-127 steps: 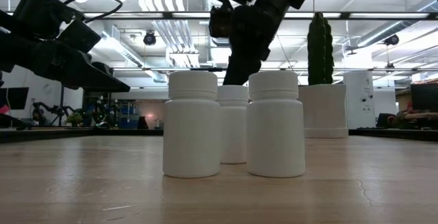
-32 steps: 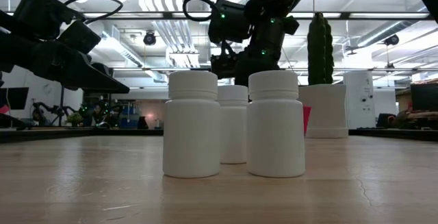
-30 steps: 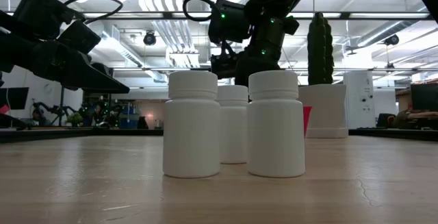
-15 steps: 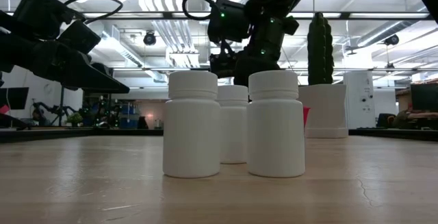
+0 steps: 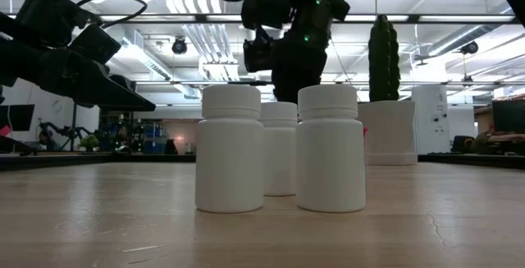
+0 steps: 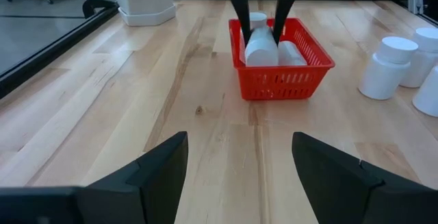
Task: Pick and place pill bottles into a basket
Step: Adjust the white pill bottles in the red basket
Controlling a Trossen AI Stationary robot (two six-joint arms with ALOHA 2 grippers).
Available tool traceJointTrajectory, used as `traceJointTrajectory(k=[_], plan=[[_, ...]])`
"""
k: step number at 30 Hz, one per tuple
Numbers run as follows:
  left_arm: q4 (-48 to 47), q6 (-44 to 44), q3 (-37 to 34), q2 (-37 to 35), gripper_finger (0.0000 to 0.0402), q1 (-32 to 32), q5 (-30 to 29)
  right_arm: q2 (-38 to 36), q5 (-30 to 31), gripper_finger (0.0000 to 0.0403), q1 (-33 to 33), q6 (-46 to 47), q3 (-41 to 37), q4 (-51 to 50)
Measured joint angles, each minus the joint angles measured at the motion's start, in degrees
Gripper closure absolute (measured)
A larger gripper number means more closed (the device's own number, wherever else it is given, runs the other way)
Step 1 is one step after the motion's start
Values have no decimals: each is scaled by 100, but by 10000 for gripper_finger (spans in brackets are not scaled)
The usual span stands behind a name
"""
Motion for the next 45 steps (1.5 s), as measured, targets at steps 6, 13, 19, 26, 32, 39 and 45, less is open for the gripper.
traceJointTrajectory(k=[6, 13, 19, 26, 32, 39, 45], plan=[[5, 28, 0, 2, 157, 0, 5, -1, 8, 285, 45, 0, 298, -365], [192, 228, 178, 3, 157, -2, 342, -2, 26, 288, 52, -248, 564, -519], [190, 628, 500, 2, 157, 0, 430, -2, 276, 288, 39, -414, 867, -992], [188, 901, 790, 138, 157, 0, 471, -13, 640, 288, 43, -670, 1476, -1398], [191, 947, 969, 521, 157, 0, 636, -13, 776, 290, 43, -950, 1990, -1540], [239, 1198, 1365, 1224, 157, 0, 650, -13, 782, 290, 43, -1134, 2520, -1682], [334, 1637, 1766, 1823, 157, 0, 648, -13, 781, 290, 43, -1156, 2630, -1771]])
